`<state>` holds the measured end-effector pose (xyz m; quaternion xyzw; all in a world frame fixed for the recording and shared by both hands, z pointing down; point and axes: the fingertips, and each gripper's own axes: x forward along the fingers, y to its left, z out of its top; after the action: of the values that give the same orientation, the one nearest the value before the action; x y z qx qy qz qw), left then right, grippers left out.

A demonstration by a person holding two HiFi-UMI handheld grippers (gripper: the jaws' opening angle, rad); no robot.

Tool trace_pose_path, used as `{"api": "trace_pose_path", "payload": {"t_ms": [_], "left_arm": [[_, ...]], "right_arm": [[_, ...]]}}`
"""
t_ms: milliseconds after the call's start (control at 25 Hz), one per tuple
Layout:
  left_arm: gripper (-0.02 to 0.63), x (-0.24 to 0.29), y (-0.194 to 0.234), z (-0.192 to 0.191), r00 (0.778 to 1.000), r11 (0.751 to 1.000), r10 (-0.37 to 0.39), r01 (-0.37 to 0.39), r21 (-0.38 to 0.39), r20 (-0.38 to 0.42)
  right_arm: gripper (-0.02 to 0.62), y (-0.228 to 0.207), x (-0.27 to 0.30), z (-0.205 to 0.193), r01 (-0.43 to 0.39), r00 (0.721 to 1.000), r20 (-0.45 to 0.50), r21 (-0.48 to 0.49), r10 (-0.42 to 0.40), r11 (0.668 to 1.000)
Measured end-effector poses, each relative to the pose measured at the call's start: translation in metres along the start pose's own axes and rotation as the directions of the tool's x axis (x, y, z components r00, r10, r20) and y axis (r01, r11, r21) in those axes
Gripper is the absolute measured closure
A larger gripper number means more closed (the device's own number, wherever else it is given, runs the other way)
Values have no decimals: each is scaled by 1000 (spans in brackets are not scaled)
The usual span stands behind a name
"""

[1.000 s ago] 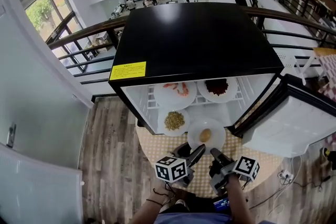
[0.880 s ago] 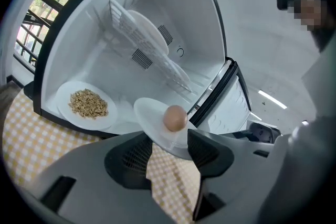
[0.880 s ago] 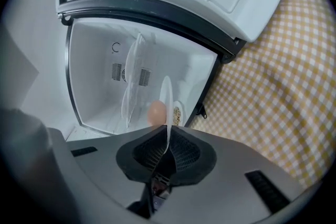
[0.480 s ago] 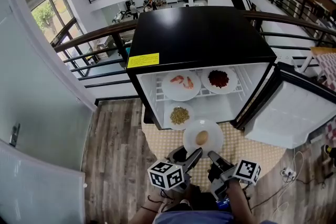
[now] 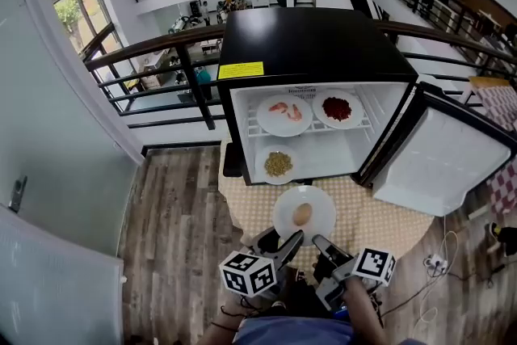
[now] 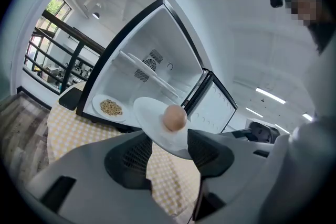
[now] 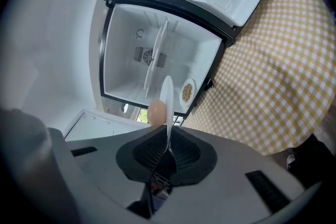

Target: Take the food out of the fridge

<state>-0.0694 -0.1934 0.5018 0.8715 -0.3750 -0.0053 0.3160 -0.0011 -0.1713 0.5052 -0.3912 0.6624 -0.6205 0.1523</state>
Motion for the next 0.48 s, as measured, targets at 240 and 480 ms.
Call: {"api": "trace_pose_path", "payload": {"t_ms": [240, 480], "left_arm": [[388, -29, -16, -6, 1000, 1000, -11, 10, 19, 13], [388, -65, -27, -19, 1000, 999, -11, 10, 37, 19]], "right_arm": [[568, 9, -18, -26, -27, 1000, 15, 7, 27, 1000], [568, 14, -35, -61, -35, 999, 26, -18, 35, 999]]}}
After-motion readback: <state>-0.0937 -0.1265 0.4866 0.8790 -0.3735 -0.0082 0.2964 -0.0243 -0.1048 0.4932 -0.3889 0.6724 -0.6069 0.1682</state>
